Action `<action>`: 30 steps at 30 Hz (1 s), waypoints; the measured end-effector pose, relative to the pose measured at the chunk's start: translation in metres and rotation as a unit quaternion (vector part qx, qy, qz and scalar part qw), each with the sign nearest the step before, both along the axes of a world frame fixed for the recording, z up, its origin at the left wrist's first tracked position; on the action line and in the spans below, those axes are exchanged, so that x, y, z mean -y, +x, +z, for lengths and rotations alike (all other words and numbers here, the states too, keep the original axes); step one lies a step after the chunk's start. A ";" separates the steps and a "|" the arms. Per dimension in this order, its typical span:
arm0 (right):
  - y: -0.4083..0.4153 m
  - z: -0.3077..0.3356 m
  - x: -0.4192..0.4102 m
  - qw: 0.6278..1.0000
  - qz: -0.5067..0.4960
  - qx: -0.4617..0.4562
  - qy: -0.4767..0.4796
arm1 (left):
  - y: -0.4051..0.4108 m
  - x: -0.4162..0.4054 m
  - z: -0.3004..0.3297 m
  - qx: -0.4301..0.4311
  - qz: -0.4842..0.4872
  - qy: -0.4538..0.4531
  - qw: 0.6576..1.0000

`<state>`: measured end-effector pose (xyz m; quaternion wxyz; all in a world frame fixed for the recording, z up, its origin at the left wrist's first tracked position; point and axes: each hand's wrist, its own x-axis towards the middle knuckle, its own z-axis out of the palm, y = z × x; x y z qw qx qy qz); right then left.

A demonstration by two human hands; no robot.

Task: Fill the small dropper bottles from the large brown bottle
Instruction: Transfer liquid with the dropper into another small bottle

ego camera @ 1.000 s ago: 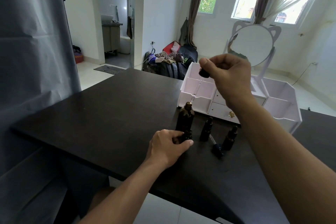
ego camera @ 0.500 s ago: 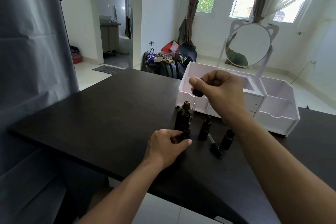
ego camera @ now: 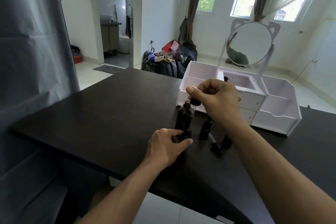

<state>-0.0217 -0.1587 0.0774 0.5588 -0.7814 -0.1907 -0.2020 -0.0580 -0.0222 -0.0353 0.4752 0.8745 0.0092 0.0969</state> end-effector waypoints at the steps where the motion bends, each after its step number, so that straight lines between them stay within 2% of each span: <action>1: 0.000 0.000 0.000 1.000 0.003 -0.001 0.002 | 0.000 0.000 0.000 -0.001 0.000 0.000 1.000; 19: -0.008 0.004 0.000 1.000 0.021 -0.005 -0.009 | -0.002 0.001 0.002 0.006 -0.001 0.001 1.000; 30: 0.001 0.043 0.003 0.997 -0.010 0.038 0.062 | -0.003 -0.002 0.000 0.016 -0.011 -0.002 1.000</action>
